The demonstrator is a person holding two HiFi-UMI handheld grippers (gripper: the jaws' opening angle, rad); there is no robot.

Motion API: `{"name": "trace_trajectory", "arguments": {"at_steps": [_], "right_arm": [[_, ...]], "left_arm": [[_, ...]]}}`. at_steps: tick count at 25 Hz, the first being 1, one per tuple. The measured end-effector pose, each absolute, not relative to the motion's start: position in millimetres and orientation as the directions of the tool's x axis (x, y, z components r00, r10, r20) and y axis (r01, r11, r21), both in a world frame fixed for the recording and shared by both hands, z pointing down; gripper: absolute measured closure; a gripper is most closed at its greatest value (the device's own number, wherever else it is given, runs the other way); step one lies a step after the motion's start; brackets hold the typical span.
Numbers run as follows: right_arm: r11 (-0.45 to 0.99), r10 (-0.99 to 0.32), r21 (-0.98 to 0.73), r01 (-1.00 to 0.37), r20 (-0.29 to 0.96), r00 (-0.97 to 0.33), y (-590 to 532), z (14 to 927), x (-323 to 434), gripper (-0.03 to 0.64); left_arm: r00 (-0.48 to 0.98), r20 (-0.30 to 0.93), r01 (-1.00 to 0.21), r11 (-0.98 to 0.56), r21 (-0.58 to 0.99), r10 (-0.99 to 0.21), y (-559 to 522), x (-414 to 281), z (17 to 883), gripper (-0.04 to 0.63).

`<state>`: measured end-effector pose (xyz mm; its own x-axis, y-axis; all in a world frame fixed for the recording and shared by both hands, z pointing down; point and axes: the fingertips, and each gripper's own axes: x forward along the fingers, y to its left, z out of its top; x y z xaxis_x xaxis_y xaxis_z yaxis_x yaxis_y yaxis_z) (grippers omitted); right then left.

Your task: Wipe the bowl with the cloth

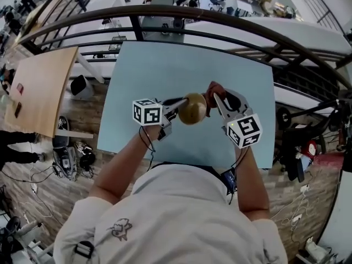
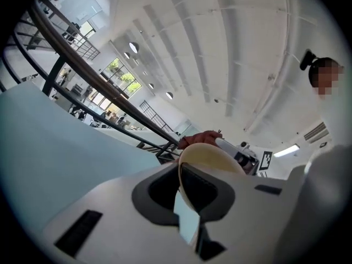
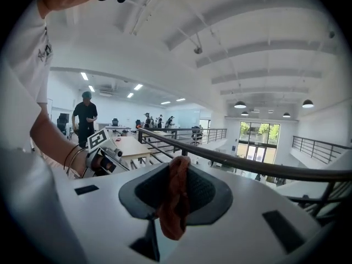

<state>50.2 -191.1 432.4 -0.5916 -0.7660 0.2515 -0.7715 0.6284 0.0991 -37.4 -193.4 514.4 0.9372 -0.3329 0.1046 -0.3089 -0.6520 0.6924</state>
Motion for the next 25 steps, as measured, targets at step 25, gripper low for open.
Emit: {"name": "trace_trajectory", "arguments": {"at_steps": [25], "right_arm": [[0.562, -0.686, -0.153, -0.813, 0.462, -0.562, -180.0, 611.4, 111.9, 0.523]], "left_arm": [[0.783, 0.492, -0.621, -0.523, 0.583, -0.382, -199.6, -26.0, 672.6, 0.571]]}}
